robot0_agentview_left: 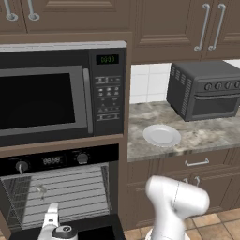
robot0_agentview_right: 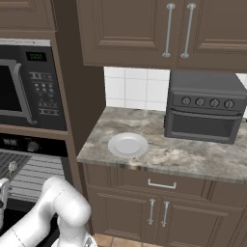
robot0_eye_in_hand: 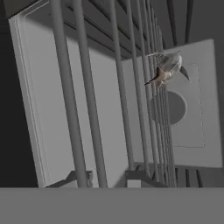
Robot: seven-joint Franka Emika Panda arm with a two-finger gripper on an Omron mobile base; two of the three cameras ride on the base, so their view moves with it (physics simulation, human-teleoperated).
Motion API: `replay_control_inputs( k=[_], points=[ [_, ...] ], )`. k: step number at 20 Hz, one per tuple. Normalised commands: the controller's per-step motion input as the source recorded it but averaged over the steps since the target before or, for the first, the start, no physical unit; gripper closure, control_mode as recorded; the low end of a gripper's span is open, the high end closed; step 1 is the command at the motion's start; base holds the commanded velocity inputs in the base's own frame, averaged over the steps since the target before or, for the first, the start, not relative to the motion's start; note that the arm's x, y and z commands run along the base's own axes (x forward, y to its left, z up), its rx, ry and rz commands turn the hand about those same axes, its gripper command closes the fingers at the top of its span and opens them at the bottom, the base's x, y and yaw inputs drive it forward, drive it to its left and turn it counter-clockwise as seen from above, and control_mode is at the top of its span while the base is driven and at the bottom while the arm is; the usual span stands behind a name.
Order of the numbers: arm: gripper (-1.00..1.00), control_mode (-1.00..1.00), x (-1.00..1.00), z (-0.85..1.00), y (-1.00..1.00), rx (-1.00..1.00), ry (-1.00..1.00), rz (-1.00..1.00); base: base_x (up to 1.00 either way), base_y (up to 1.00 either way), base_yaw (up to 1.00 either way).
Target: Take the fish from the oven and place it on the plate on the counter.
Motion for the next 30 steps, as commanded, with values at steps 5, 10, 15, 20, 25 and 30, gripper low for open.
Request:
replay_control_inputs(
  k=[5, 10, 15, 20, 25, 30],
  points=[
    [1.0, -1.0, -0.84, 0.0, 0.07, 0.0, -0.05, 0.07, 0.0, 0.0, 0.0],
    [1.0, -1.0, -0.89, 0.0, 0.09, 0.0, -0.02, 0.07, 0.0, 0.0, 0.0],
    [1.0, -1.0, -0.65, 0.0, 0.07, 0.0, 0.0, 0.07, 0.0, 0.0, 0.0],
    [1.0, -1.0, -0.59, 0.0, 0.05, 0.0, 0.0, 0.07, 0.0, 0.0, 0.0],
    [-1.0, -1.0, -0.12, 0.01, 0.02, 0.0, -0.01, 0.02, 0.0, 0.0, 0.0],
    [-1.0, -1.0, -0.04, 0.31, 0.15, -0.06, 0.0, 0.0, 0.0, 0.0, 0.0]
  ],
)
